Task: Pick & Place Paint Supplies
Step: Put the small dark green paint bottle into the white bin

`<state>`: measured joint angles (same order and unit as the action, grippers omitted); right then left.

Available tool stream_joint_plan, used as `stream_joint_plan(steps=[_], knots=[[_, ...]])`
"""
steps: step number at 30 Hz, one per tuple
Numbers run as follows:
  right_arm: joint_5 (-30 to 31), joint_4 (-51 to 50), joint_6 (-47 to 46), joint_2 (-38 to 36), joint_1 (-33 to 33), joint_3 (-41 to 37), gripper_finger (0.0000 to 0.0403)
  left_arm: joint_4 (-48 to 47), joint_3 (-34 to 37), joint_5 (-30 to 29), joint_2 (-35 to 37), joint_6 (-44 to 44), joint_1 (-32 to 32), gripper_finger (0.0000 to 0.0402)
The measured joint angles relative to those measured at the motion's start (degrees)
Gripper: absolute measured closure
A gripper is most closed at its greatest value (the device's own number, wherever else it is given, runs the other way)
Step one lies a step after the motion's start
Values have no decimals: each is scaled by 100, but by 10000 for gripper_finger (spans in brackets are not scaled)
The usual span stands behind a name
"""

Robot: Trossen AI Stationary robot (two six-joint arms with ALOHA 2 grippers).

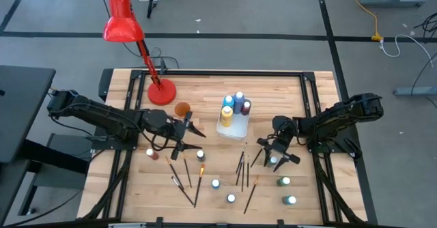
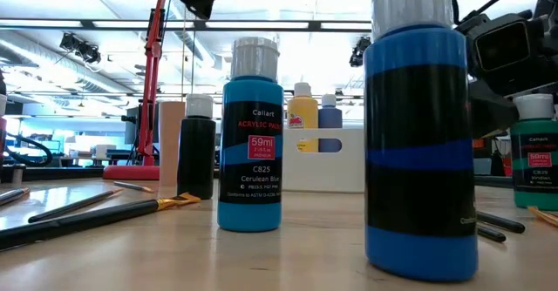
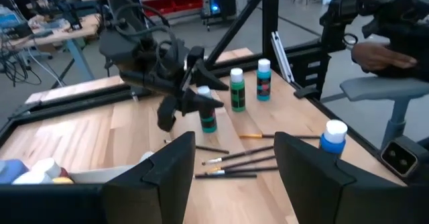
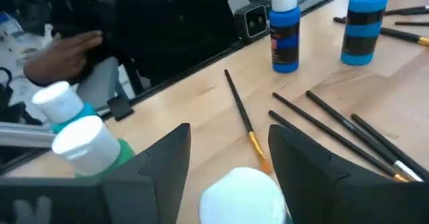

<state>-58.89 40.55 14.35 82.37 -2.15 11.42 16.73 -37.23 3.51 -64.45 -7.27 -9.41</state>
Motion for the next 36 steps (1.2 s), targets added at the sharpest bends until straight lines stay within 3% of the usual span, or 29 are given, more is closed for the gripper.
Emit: stream_joint_plan(steps=[5, 9, 13, 17, 22, 25, 29, 32, 34, 36], knots=[[69, 7, -234, 0, 8, 0, 221, 158, 0, -4, 1, -1, 0, 189], [456, 12, -111, 0, 69, 1, 260, 237, 0, -4, 2, 14, 0, 189], [294, 124, 407, 0, 144, 5, 303, 245, 0, -4, 0, 59, 1, 189], [546, 1158, 269, 4, 151, -2, 307, 333, 0, -149, 0, -48, 0, 189], [2193, 3284, -697, 4, 149, 52, 293, 379, 0, -306, 0, -48, 2, 189], [3323, 4012, -935, 2, 144, 230, 289, 377, 0, -277, 0, -48, 2, 189], [5342, 3918, -921, 0, 54, 616, 323, 321, 0, -262, -4, -48, 0, 189], [6740, 2993, -923, 0, -49, 932, 366, 321, 0, -262, -4, -46, 2, 189], [6738, 2377, -814, 4, -87, 1063, 392, 307, 0, -262, -5, -47, 0, 189], [6278, 2180, -783, 7, -85, 1149, 397, 250, 0, -262, -7, -48, 0, 189]])
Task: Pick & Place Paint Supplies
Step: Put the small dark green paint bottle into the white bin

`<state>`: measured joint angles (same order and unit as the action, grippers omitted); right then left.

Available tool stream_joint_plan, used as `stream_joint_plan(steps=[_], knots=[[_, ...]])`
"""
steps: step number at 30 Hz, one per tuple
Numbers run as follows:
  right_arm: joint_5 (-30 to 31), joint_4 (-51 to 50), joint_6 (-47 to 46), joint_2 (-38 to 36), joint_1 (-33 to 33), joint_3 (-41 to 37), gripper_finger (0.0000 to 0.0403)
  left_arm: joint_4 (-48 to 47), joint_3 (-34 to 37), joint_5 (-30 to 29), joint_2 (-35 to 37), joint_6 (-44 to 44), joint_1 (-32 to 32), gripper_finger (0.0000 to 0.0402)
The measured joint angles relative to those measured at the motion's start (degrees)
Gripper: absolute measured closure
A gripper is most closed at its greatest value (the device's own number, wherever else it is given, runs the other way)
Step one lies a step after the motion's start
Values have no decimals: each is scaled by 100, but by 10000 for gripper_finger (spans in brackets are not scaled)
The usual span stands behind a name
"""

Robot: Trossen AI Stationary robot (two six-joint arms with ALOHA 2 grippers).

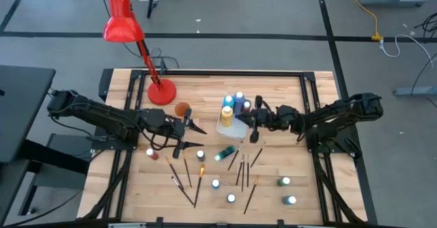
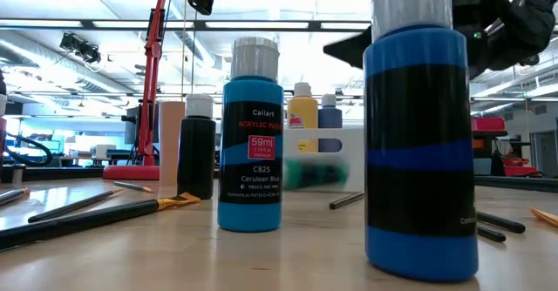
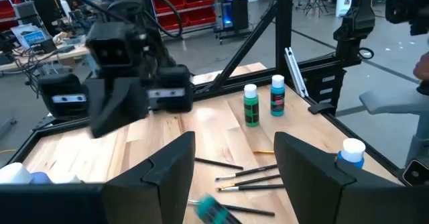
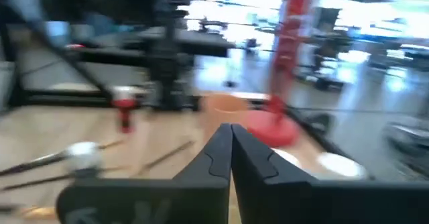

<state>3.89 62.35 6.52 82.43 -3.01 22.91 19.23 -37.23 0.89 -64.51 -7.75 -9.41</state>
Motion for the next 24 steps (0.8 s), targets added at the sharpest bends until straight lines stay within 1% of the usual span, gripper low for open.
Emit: stream_joint_plan(steps=[2, 5, 7, 11, 14, 16, 18, 19, 22, 24], knots=[[-296, 63, -122, -2, 4, 68, 385, -111, 1, 1, 1, 1, 0, 189], [-184, 81, -427, -3, -1, 151, 366, -127, 2, 0, 0, 2, 0, 189], [-117, 5, -437, -4, -2, 158, 356, -221, 2, 2, 0, 2, 0, 189], [-169, -131, -312, -4, 0, 158, 345, -330, 2, 2, 0, 2, 0, 189], [-689, -205, -313, -4, 55, 194, 339, -373, 2, 2, 0, 2, 0, 189], [-932, -388, -304, -4, 168, 340, 331, -375, 2, 1, 0, 2, 0, 189], [-1026, -819, -253, -5, 292, 615, 318, -372, 2, 2, 0, 2, 0, 189], [-1054, -1198, -233, -7, 349, 793, 310, -370, 2, 0, 0, 2, 0, 189], [-1018, -2747, -201, 25, 582, 1472, 276, -355, 2, -11, 0, 2, 0, 189], [-863, -3790, -164, 127, 753, 1961, 251, -355, 2, -20, 0, 2, 0, 189]])
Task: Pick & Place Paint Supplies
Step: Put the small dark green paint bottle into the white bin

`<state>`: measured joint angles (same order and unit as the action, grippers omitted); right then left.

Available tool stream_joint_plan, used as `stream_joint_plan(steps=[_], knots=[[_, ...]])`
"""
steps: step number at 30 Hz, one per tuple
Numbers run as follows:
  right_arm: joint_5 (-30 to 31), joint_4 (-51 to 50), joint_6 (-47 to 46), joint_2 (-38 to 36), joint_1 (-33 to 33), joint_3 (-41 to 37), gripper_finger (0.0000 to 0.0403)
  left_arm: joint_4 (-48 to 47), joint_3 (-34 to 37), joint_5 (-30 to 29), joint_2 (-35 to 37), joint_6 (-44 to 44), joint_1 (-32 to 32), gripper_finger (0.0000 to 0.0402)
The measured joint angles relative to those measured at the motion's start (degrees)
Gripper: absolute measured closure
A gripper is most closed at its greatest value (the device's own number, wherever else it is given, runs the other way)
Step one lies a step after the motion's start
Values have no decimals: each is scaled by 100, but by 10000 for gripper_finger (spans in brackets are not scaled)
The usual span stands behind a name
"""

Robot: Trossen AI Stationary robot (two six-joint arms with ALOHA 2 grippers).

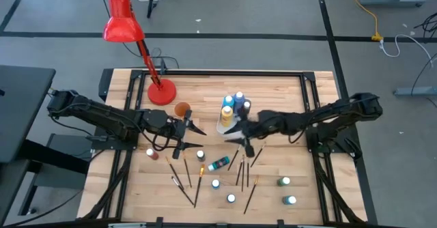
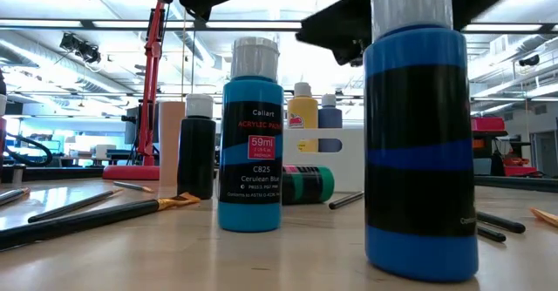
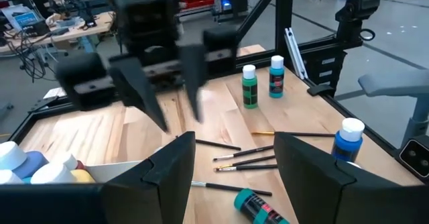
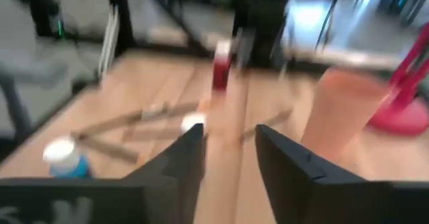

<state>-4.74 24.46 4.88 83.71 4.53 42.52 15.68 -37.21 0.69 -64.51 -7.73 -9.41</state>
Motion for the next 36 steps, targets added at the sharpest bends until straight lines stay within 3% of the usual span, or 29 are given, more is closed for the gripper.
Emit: stream_joint_plan(steps=[3, 11, 15, 20, 25, 31, 36], knots=[[202, -1181, 1, 332, 234, 623, 215, 4, 0, -2, 0, 0, 0, 189], [234, -2299, 104, 1555, 579, 1766, 166, 15, 0, -2, 0, -22, 0, 189], [134, -2879, 36, 2065, 576, 2048, 170, 17, 0, -4, 0, -169, 0, 189], [-331, -2782, -24, 2464, 648, 2068, 180, 15, 0, 0, 0, -121, 0, 189], [262, -2843, 149, 2737, 740, 2068, 182, 38, 0, 0, 0, -49, 0, 189], [228, -2820, 245, 2963, 735, 2063, 192, 59, 0, 0, 0, 44, 0, 189], [142, -2846, 303, 2957, 733, 2064, 239, 57, 0, -1, 0, 44, 0, 189]])
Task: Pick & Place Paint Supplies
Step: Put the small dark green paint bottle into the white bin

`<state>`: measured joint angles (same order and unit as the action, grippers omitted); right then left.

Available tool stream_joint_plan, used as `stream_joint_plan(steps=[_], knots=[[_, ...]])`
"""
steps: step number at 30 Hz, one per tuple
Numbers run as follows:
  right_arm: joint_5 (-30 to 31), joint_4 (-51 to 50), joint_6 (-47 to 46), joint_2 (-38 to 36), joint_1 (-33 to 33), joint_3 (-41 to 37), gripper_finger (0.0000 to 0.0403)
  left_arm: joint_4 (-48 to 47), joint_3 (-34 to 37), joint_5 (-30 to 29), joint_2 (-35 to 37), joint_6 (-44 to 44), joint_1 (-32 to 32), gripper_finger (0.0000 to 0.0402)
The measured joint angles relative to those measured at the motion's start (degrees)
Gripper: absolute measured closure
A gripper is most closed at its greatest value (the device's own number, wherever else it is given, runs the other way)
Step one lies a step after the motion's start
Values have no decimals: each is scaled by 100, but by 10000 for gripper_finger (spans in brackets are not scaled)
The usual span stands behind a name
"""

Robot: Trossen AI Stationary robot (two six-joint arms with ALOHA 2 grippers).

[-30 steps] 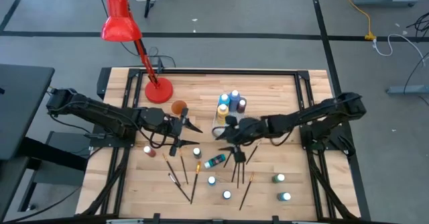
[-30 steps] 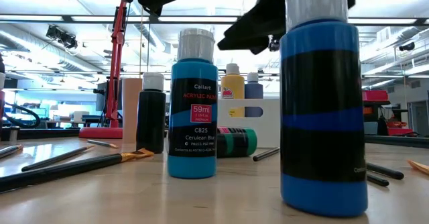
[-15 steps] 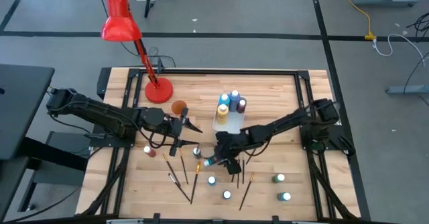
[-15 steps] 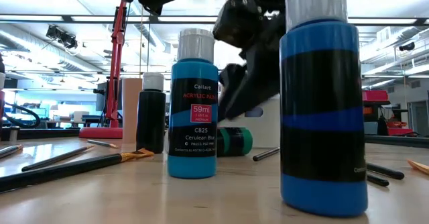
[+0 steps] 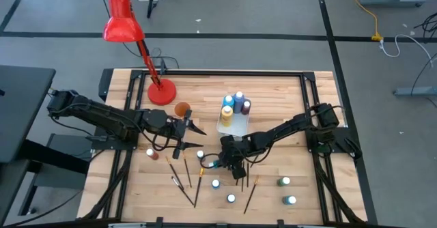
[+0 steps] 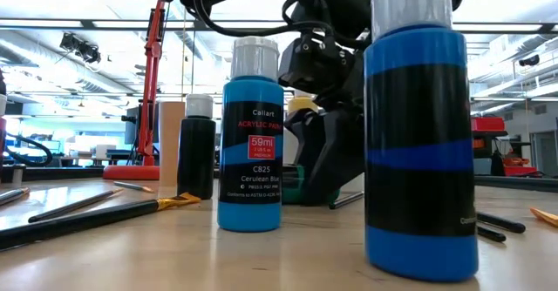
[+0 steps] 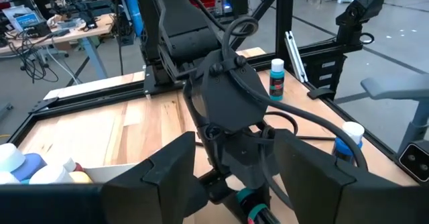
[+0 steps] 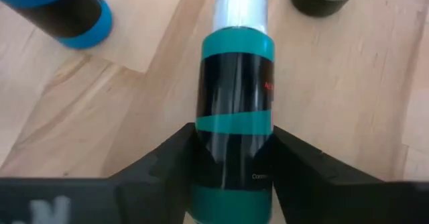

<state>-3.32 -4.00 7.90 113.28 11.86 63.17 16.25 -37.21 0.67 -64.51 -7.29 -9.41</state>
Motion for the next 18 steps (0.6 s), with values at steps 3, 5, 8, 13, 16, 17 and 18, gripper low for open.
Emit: stream_joint_plan(steps=[3, 5, 8, 13, 16, 17, 18], knots=[[-146, 30, 5, -23, -7, -1, 271, 0, 0, -1, 0, 0, 0, 189], [-232, -76, 7, -85, -9, -8, 283, 2, 0, 1, 0, 0, 0, 189], [-227, -284, 7, -281, -9, -13, 279, 35, 0, 7, 0, 0, 0, 189], [-102, -514, 28, -1049, -7, -16, 249, 79, 0, 21, 0, 0, 0, 189], [303, -783, 115, -1713, -4, -14, 256, 82, 0, -7, 0, -42, 0, 189], [516, -875, 120, -1933, -4, -14, 262, 87, 0, -48, 0, -50, 0, 189], [725, -1014, 120, -2158, 0, -14, 268, 79, 0, -128, 0, -54, 0, 189]])
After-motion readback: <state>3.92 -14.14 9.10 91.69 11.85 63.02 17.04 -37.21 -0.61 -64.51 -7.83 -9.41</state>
